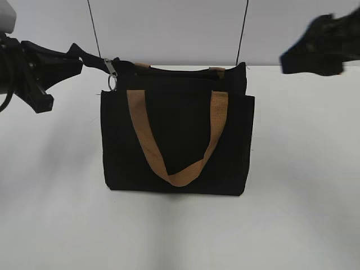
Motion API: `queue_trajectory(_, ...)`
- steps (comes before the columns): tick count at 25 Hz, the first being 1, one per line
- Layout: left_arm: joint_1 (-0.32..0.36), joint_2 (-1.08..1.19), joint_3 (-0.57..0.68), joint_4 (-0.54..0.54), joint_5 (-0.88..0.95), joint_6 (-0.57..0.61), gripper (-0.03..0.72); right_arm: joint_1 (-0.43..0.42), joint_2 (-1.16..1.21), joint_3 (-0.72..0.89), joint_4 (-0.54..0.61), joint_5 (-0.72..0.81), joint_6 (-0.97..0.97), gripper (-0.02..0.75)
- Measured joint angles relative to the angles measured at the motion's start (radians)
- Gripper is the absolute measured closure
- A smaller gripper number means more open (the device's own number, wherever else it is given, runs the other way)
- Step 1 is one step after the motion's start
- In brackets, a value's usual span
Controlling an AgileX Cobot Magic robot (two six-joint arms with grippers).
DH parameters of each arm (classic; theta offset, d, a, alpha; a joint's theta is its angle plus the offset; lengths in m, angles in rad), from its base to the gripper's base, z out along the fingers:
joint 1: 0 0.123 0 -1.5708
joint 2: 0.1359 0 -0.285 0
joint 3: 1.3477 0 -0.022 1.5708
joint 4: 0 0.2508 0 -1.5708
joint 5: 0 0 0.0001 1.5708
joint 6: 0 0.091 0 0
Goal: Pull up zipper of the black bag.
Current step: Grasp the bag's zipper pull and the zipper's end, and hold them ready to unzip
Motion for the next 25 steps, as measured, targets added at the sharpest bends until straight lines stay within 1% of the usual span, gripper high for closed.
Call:
queue_trajectory(3,0.0,0.0,0.0,0.0,0.0,0.0,0.666,0.155,0.142,-0.085,-0.115,-0.039,0.186,0.179)
queue_trajectory(5,0.0,0.0,0.0,0.0,0.0,0.0,0.666,0.243,0.24,-0.149,-0.162,-0.058,0.276,0.217)
queue_trajectory(8,0.0,0.0,0.0,0.0,0.0,0.0,0.666,0.34,0.368,-0.261,-0.177,-0.087,0.334,0.295)
queue_trajectory(11,0.0,0.0,0.0,0.0,0.0,0.0,0.666,0.411,0.48,-0.368,-0.177,-0.113,0.346,0.382)
queue_trajectory(13,0.0,0.0,0.0,0.0,0.0,0.0,0.666,0.437,0.547,-0.433,-0.177,-0.117,0.353,0.433)
queue_trajectory(15,0.0,0.0,0.0,0.0,0.0,0.0,0.666,0.448,0.595,-0.477,-0.148,-0.119,0.358,0.464)
queue_trajectory(19,-0.001,0.0,0.0,-0.001,0.0,0.0,0.666,0.449,0.663,-0.52,-0.086,-0.123,0.36,0.478)
queue_trajectory(25,-0.001,0.0,0.0,-0.001,0.0,0.0,0.666,0.449,0.715,-0.523,-0.036,-0.161,0.361,0.479)
